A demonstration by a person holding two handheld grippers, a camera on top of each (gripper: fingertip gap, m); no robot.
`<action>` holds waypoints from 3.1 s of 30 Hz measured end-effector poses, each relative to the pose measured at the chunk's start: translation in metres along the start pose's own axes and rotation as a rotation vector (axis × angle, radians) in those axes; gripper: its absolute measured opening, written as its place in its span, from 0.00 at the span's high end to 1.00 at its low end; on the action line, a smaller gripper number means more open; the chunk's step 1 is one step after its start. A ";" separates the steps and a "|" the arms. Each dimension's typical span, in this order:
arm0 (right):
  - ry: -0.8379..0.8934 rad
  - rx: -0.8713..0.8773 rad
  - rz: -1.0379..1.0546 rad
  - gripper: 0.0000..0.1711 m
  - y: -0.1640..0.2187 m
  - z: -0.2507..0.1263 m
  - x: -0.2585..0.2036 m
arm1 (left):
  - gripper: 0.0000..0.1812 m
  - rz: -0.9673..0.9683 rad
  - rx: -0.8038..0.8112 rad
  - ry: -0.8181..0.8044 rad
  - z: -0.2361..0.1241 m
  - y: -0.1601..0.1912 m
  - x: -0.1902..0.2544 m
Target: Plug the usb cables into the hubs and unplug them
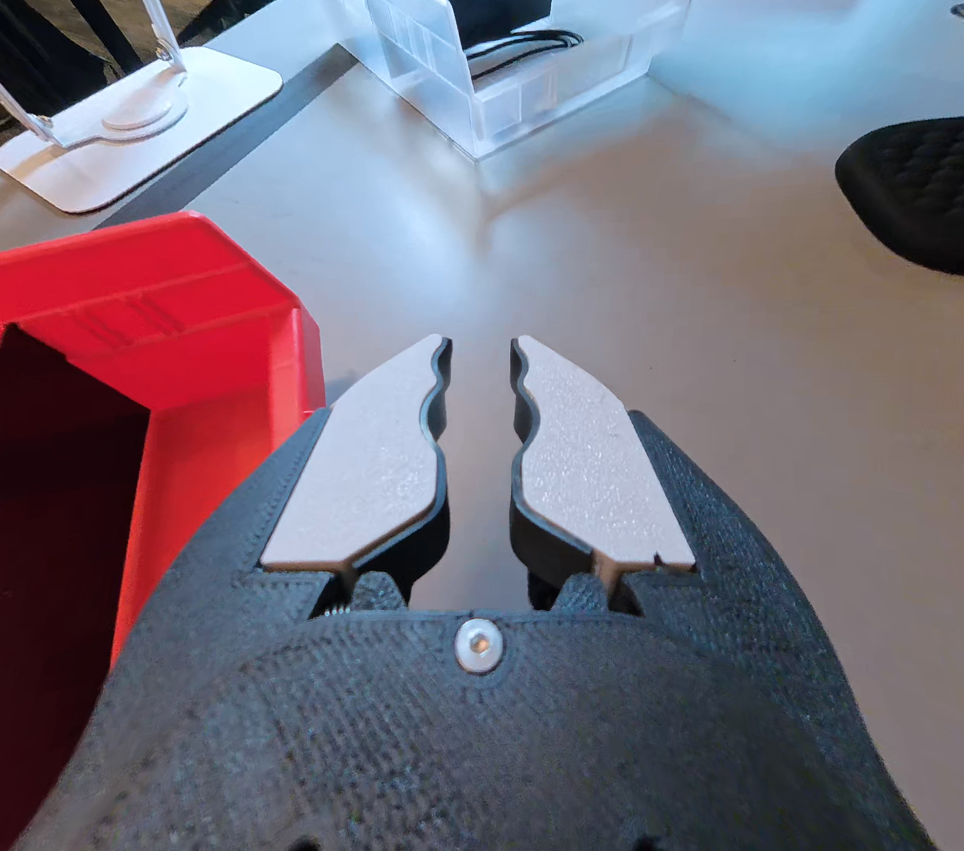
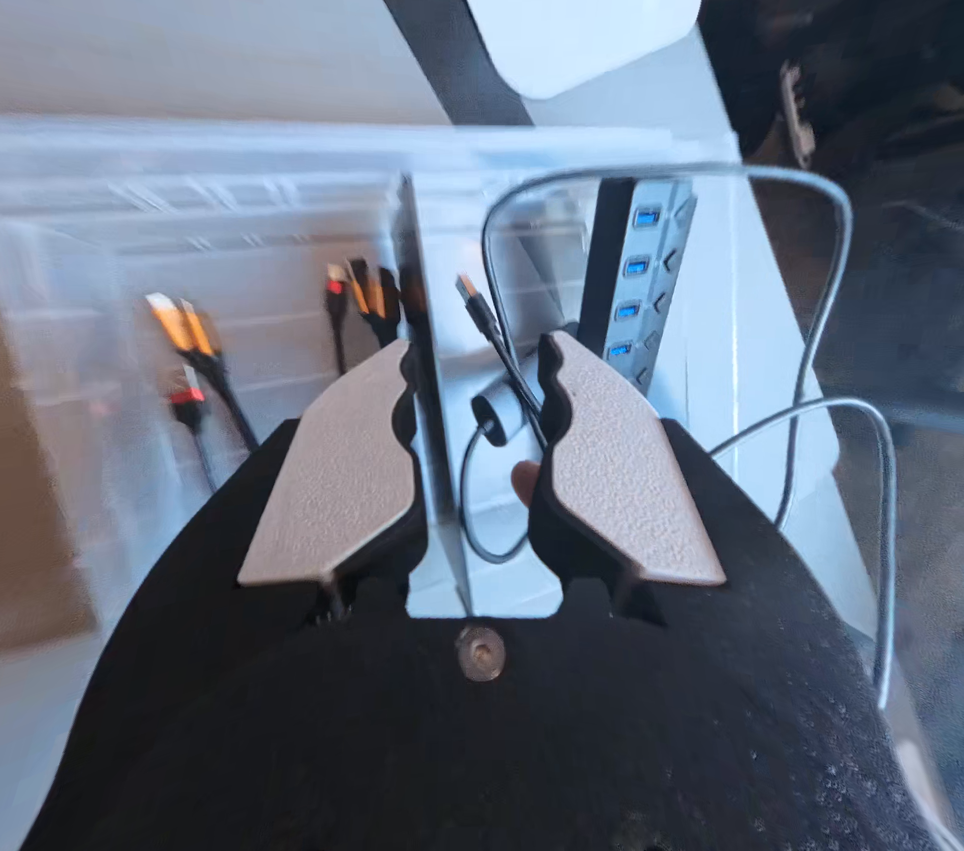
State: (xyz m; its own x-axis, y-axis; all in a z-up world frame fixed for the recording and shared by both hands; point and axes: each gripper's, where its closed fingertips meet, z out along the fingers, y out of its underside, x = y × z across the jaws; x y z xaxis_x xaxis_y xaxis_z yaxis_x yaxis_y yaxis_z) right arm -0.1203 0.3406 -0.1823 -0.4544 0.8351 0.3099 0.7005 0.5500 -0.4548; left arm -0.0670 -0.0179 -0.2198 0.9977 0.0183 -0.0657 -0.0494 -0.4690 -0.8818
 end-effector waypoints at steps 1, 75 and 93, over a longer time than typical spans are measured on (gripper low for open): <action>-0.004 0.080 0.015 0.71 -0.013 -0.014 -0.005 | 0.87 -0.010 0.008 -0.005 -0.001 -0.002 -0.001; 0.710 0.774 0.282 0.91 0.047 -0.235 -0.283 | 0.95 0.003 0.407 -0.335 -0.040 -0.113 0.102; 0.680 0.843 0.257 0.96 0.008 -0.248 -0.280 | 0.95 -0.035 0.470 -0.324 -0.069 -0.102 0.093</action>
State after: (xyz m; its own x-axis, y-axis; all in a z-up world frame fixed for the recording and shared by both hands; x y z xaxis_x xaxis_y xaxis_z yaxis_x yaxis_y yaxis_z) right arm 0.1494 0.1090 -0.0654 0.2276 0.8875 0.4007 0.0151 0.4082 -0.9128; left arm 0.0336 -0.0296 -0.1041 0.9374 0.3313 -0.1071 -0.1061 -0.0211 -0.9941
